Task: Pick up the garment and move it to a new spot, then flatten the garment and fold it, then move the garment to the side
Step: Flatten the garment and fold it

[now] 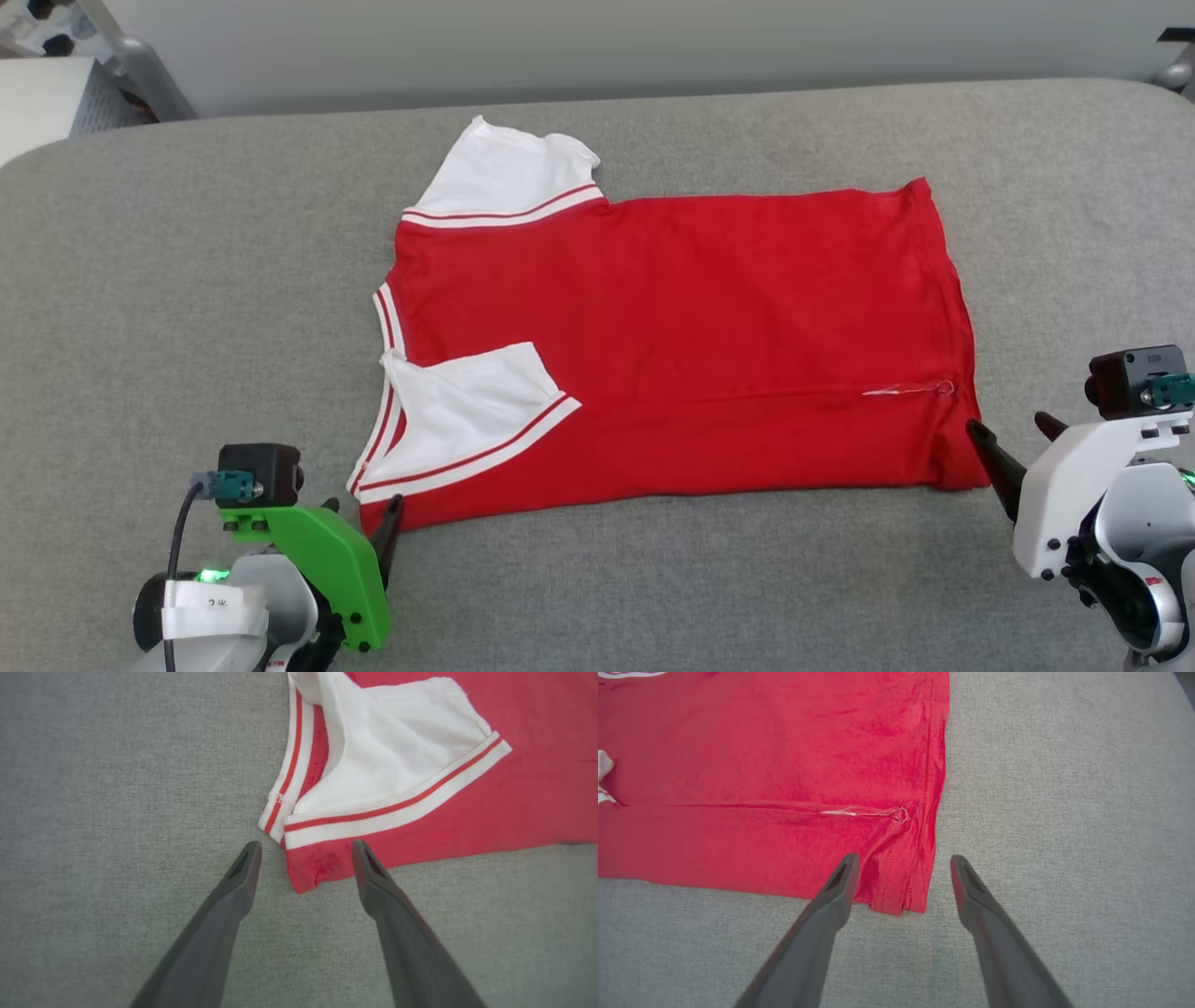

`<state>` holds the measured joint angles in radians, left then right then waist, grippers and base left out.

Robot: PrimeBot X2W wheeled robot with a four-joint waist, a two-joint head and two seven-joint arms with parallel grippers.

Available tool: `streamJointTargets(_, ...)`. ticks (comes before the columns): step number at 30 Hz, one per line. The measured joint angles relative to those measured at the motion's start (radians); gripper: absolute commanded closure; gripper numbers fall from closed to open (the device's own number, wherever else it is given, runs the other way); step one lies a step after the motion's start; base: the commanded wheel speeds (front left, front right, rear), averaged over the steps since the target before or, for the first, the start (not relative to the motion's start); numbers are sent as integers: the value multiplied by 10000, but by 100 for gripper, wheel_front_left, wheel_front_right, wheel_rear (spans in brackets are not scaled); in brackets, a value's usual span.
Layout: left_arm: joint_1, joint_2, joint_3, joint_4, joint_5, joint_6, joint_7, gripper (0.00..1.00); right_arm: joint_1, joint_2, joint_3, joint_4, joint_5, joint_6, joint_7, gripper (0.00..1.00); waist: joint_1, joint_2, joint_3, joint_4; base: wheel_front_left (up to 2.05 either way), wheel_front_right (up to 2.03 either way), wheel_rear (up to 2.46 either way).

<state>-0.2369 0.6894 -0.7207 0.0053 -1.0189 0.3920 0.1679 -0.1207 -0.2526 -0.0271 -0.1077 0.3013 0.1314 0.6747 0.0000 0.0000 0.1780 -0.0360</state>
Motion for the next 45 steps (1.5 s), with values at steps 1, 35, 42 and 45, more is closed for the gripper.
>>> streamJointTargets(1, -3, -12, 0, 81, 0, 63, 2, 0, 0, 15, -4, -38, -6, 0, 4, 0, 0, 0, 61, -19, 0, 0, 0)
streamJointTargets(35, -263, -418, 109, 63, -247, -305, -104, 100, 4, 274, -336, 1080, -934, 0, 132, 0, 0, 0, 282, 447, 0, 0, 0)
streamJointTargets(42, -259, -211, 104, -535, -134, -163, -96, 100, -353, 412, -451, 1981, -1241, 0, 71, 0, 0, 0, 515, 649, 0, 0, 0)
streamJointTargets(45, -259, -174, 71, -650, -113, -140, -73, 100, -474, 428, -456, 2228, -1400, 0, 12, 0, 0, 0, 630, 708, 0, 0, 0)
